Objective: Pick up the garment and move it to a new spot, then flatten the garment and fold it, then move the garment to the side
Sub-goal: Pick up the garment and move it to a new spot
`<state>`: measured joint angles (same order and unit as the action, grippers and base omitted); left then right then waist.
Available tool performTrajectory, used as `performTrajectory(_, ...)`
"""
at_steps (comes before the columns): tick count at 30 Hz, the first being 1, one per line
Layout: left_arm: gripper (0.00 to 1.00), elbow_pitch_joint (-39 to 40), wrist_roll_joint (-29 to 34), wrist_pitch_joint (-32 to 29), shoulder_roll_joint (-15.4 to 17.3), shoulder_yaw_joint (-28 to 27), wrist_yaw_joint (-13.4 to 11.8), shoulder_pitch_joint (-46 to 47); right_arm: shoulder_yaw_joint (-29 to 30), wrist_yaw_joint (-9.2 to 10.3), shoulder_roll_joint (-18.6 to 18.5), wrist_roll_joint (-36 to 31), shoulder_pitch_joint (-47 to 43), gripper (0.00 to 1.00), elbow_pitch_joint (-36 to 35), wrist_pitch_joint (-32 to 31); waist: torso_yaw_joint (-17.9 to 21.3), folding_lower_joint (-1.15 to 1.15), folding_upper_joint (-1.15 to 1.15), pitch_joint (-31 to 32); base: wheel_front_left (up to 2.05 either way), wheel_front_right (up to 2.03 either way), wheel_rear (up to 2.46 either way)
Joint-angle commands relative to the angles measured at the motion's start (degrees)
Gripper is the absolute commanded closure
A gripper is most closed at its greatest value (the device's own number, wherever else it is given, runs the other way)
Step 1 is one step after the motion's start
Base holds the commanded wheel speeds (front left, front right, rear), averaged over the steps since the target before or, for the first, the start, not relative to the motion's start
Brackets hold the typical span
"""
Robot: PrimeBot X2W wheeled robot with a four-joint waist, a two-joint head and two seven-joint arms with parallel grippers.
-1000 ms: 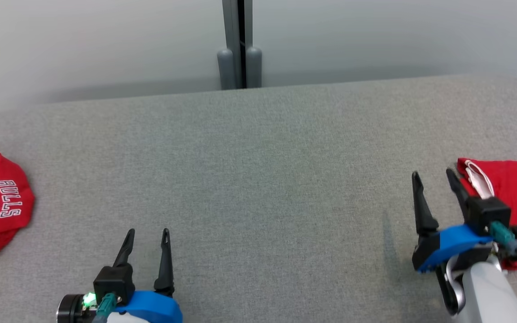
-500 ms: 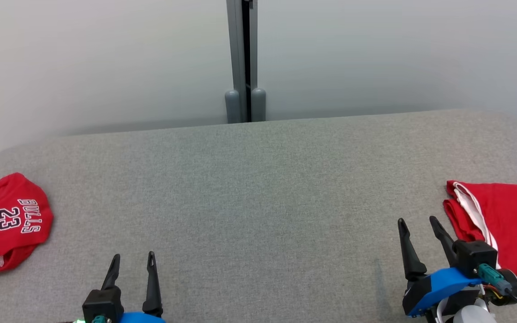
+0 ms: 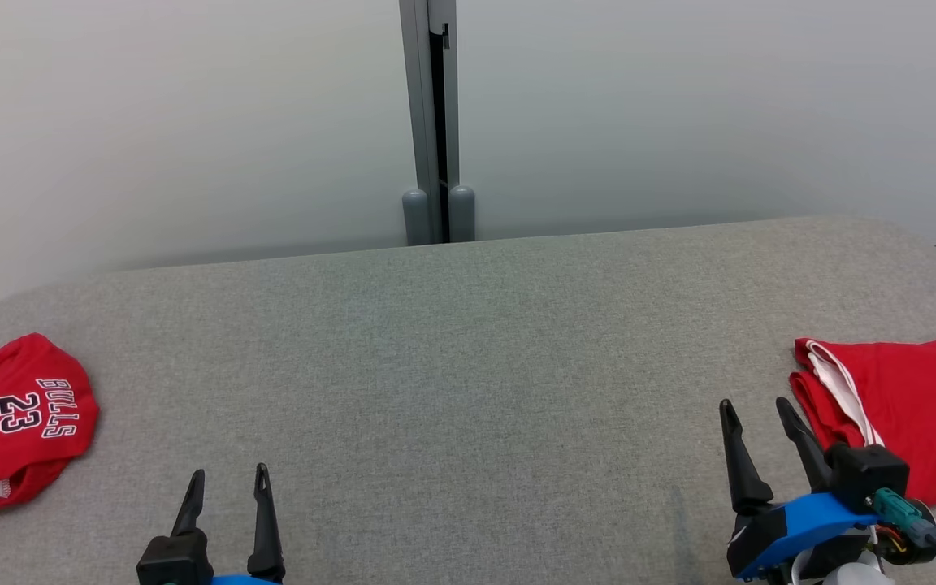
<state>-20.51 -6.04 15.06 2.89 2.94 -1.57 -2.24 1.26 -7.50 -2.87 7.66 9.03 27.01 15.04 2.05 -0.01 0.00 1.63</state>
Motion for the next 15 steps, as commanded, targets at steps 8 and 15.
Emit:
performTrajectory(8,0.00,0.33,-0.26,0.14,0.02,-0.09,-0.08,-0.68,0.01,0.02,-0.08,0.80,-0.94,0.00,0.08,0.19,-0.71,0.01,0.00,-0.26,0.00,0.00,0.00)
performTrajectory(15,0.00,0.20,-0.34,0.14,0.02,-0.20,-0.33,-0.02,-0.40,0.02,-0.06,1.15,-1.15,0.00,0.55,0.19,-2.77,0.01,0.00,-0.87,0.00,0.00,0.00)
